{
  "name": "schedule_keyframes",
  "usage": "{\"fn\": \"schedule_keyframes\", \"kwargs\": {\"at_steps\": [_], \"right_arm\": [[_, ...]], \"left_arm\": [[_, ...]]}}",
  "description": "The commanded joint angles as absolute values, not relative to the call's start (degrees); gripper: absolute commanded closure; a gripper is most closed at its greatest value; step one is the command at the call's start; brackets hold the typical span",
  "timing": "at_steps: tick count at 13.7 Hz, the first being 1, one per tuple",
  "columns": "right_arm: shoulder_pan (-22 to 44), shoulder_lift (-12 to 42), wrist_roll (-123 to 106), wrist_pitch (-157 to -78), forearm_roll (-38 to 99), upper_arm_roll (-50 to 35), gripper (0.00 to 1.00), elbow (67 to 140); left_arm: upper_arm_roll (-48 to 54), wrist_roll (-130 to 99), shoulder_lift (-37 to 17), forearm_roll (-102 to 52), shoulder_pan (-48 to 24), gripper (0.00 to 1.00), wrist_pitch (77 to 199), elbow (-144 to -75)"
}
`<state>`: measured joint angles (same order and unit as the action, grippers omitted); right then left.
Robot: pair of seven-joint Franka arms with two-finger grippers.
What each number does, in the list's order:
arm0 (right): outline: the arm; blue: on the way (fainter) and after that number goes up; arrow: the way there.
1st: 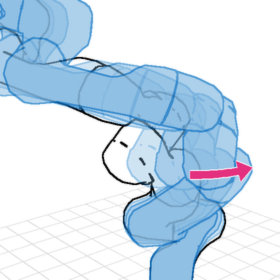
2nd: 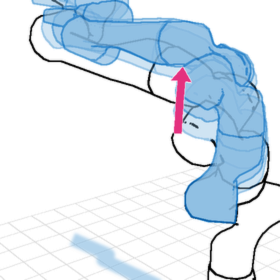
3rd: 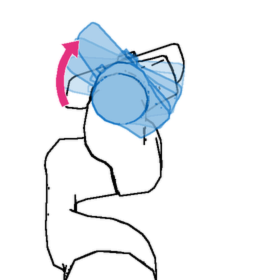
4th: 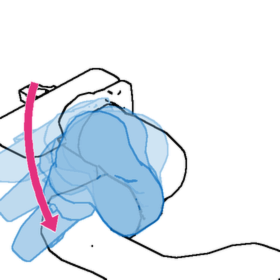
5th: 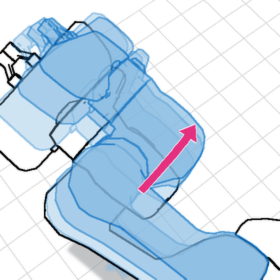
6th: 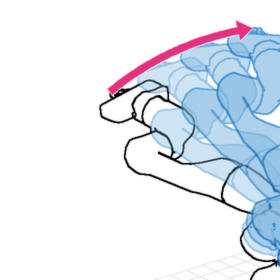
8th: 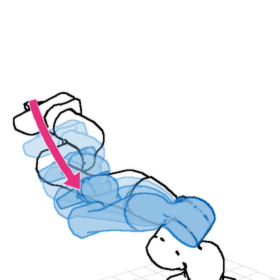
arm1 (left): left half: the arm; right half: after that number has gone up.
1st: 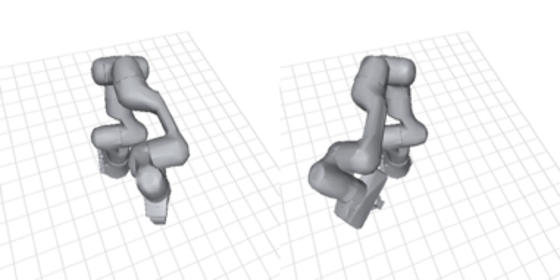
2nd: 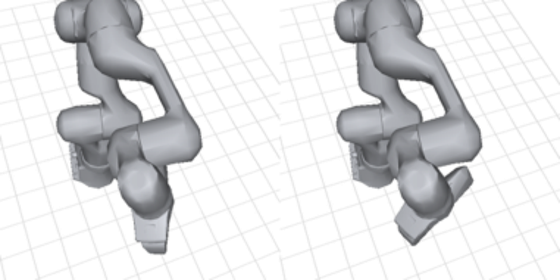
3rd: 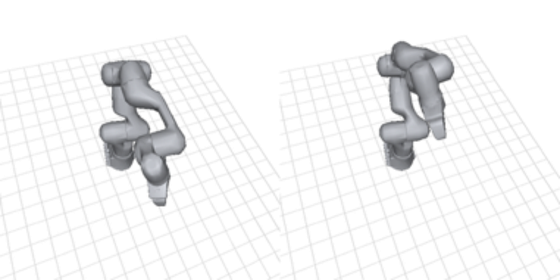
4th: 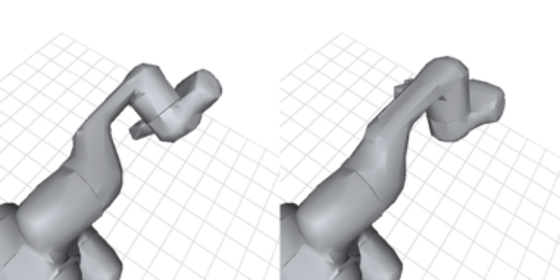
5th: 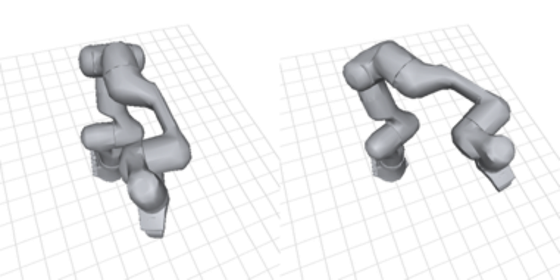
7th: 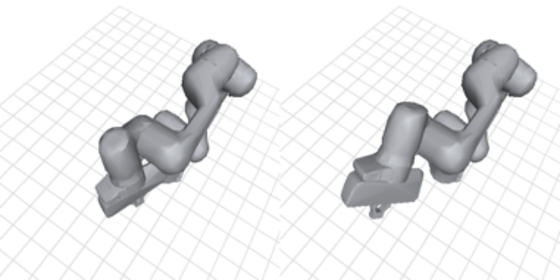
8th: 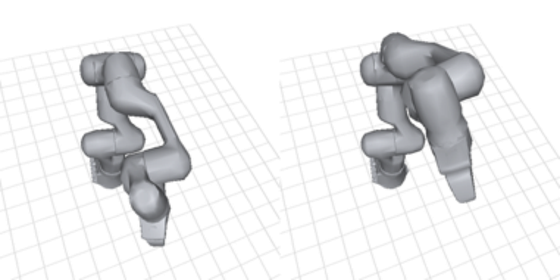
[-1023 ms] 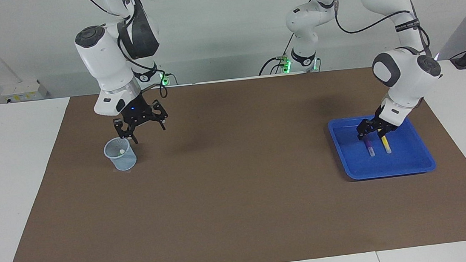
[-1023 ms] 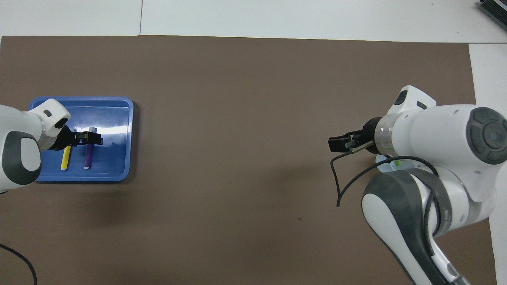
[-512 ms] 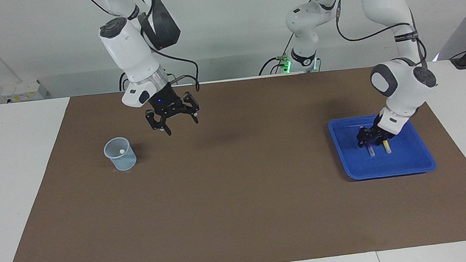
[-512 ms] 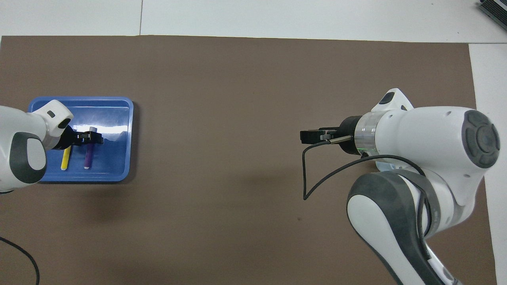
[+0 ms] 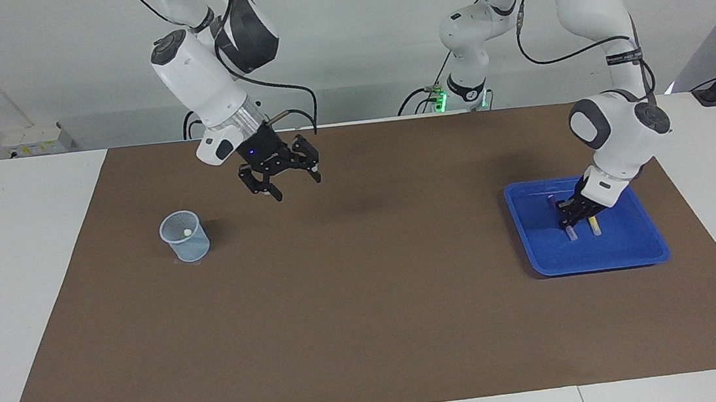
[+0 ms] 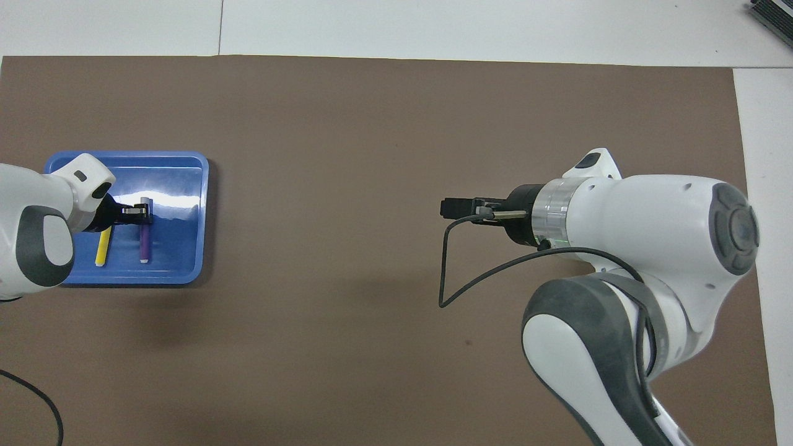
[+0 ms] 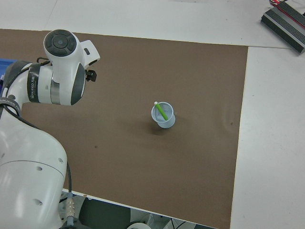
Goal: Transfer and insert pens with both arms
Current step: 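Grasp the purple pen with the left gripper while the right gripper returns, then hold the purple pen out while the right gripper reaches toward it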
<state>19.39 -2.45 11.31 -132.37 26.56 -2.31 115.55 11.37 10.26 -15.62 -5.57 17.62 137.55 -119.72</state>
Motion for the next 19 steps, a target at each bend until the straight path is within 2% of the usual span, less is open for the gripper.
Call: {"fn": "schedule_keyframes", "kwargs": {"at_steps": [1,3,7,12,19], "right_arm": [[19.9,-1.6,13.7,-133.7,28.8,-2.8,0.0,115.0],[20.0,-1.6,13.7,-133.7,30.5,-2.8,0.0,115.0],[21.4,-1.3,13.7,-135.3,34.0,-2.8,0.0,115.1],[21.8,-1.1,14.9,-137.9,38.1,-2.9,0.0,115.8],[23.5,-1.1,19.6,-139.7,38.3,-3.3,0.0,116.0]], "left_arm": [[11.3,7.3,-16.4,-4.5,17.1,1.0,137.7,-119.6],[11.3,4.7,-16.3,-4.5,16.4,1.0,136.1,-118.9],[11.7,-4.0,-15.2,-4.6,13.5,1.0,119.5,-109.5],[14.0,-20.3,-13.4,-9.6,10.3,1.0,104.5,-100.7],[18.3,-53.1,-7.6,-27.2,10.2,1.0,96.4,-99.8]]}}
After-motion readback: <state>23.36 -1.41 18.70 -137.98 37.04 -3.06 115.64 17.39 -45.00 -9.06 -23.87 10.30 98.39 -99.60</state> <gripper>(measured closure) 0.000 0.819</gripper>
